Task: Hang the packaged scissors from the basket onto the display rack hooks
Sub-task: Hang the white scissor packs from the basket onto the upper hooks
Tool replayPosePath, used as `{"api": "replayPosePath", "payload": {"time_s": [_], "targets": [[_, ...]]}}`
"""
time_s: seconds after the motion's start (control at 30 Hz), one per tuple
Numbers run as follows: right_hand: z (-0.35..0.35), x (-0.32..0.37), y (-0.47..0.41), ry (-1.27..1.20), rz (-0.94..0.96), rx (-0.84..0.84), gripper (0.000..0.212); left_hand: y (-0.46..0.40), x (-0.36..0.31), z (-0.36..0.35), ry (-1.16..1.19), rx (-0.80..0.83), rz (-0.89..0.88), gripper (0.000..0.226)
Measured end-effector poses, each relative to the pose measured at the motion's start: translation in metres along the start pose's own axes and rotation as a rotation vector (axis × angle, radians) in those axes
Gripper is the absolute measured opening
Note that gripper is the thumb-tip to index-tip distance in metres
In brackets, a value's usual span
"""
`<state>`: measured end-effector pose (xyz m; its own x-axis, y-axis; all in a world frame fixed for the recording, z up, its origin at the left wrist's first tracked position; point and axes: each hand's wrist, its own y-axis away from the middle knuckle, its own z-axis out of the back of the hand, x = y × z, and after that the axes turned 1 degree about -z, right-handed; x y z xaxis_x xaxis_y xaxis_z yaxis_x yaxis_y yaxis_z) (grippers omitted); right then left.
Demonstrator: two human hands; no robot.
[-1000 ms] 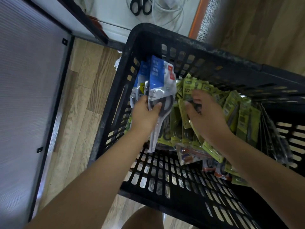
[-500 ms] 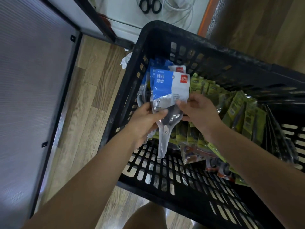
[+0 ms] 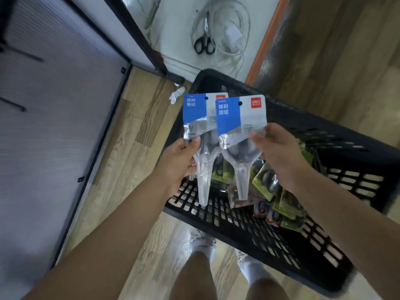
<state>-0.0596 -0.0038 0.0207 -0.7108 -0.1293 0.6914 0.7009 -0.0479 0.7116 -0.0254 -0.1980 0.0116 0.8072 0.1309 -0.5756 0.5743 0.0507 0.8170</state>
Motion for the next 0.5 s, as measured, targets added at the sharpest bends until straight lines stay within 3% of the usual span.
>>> {"api": "replayPosePath", "payload": {"time_s": [0.13,0.4,0.5], "targets": [[0.012,0.067,0.044,0.042,0.091,0.003,0.027,0.058,-0.052,-0.001,-0.002,-0.035,-0.063,0.028],[0.024,0.284,0.195,0.139,0.488,0.173,0.004,0.248,-0.219,-0.001,0.076,-0.148,-0.437,0.013],[0.02,0.353,0.272,0.155,0.652,0.268,0.012,0.339,-0.271,0.007,0.098,-0.215,-0.568,0.011]]}}
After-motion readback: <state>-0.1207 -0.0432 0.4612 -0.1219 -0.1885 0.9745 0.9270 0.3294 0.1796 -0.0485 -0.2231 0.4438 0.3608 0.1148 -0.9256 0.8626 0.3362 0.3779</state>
